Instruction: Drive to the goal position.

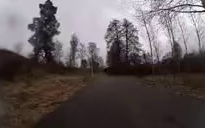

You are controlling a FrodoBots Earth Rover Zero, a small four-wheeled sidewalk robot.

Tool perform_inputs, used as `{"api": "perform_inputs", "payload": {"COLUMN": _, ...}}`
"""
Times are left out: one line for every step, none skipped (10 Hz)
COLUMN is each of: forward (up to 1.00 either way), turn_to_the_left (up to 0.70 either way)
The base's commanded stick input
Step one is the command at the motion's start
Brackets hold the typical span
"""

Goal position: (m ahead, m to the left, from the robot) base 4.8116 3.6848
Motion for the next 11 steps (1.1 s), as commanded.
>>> {"api": "perform_inputs", "payload": {"forward": 0.7, "turn_to_the_left": 0.0}}
{"api": "perform_inputs", "payload": {"forward": 0.7, "turn_to_the_left": 0.0}}
{"api": "perform_inputs", "payload": {"forward": 0.7, "turn_to_the_left": 0.0}}
{"api": "perform_inputs", "payload": {"forward": 0.7, "turn_to_the_left": 0.0}}
{"api": "perform_inputs", "payload": {"forward": 0.7, "turn_to_the_left": 0.0}}
{"api": "perform_inputs", "payload": {"forward": 0.7, "turn_to_the_left": 0.0}}
{"api": "perform_inputs", "payload": {"forward": 0.7, "turn_to_the_left": 0.0}}
{"api": "perform_inputs", "payload": {"forward": 0.7, "turn_to_the_left": 0.0}}
{"api": "perform_inputs", "payload": {"forward": 0.7, "turn_to_the_left": 0.0}}
{"api": "perform_inputs", "payload": {"forward": 0.7, "turn_to_the_left": 0.0}}
{"api": "perform_inputs", "payload": {"forward": 0.7, "turn_to_the_left": 0.0}}
